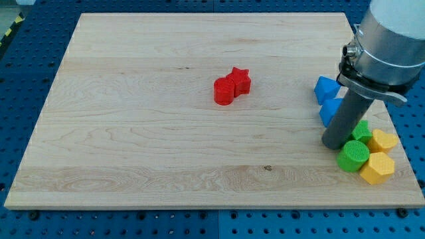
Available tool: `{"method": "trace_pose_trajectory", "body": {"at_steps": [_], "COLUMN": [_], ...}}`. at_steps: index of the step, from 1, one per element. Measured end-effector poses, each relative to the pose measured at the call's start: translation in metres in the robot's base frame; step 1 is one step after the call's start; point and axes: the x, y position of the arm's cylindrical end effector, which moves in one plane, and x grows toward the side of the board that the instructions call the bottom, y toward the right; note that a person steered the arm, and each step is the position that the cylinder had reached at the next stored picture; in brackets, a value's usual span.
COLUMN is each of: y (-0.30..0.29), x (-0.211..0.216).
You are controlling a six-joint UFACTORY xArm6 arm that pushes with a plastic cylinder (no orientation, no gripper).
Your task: Keep arm in between blue blocks and green star
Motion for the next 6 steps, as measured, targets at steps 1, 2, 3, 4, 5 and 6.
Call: {"method": "trace_pose_trajectory", "body": {"at_steps": [1,2,3,4,5,6], "y": [0.0,0.0,0.001,0.001,0.011,0.02], "x": [-0.028,-0.042,-0.056,-0.051,-0.042,-0.031]}}
